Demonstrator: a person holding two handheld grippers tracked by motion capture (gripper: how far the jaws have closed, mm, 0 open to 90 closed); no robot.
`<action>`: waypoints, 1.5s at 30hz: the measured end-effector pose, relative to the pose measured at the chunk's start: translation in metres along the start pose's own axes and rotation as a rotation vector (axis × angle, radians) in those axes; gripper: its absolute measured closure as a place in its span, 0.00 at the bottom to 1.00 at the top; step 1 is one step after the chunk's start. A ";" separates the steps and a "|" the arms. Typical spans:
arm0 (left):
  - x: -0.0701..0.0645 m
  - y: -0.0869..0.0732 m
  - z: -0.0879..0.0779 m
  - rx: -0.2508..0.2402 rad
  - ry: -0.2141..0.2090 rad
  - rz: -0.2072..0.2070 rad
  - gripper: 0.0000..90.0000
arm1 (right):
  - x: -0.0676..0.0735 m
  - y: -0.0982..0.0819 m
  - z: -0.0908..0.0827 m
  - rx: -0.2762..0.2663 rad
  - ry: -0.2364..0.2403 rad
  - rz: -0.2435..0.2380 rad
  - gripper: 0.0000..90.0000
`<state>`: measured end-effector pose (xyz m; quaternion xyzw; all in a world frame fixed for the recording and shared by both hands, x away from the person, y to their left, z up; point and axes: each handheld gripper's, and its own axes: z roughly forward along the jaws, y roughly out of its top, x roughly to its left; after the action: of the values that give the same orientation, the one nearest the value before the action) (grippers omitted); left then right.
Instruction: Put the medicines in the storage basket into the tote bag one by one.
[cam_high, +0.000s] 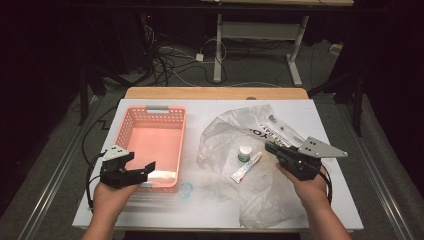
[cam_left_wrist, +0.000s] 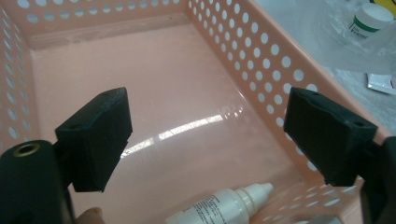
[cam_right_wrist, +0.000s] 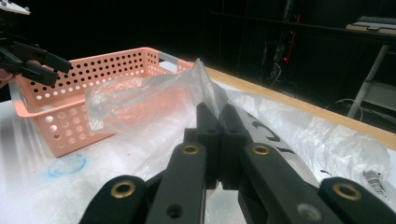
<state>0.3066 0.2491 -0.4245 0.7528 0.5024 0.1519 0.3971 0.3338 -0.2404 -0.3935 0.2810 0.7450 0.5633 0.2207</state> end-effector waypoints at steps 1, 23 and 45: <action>0.001 0.000 0.000 0.006 0.001 -0.004 0.17 | 0.000 0.000 0.000 -0.002 0.000 -0.001 1.00; 0.008 0.012 0.017 0.290 -0.080 -0.012 0.95 | 0.001 -0.007 0.007 0.040 0.004 0.004 1.00; 0.011 0.021 0.021 0.646 -0.070 -0.064 0.98 | 0.000 -0.005 0.001 0.026 0.004 0.007 1.00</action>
<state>0.3384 0.2456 -0.4242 0.8286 0.5341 -0.0537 0.1593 0.3339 -0.2402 -0.3983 0.2855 0.7516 0.5550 0.2136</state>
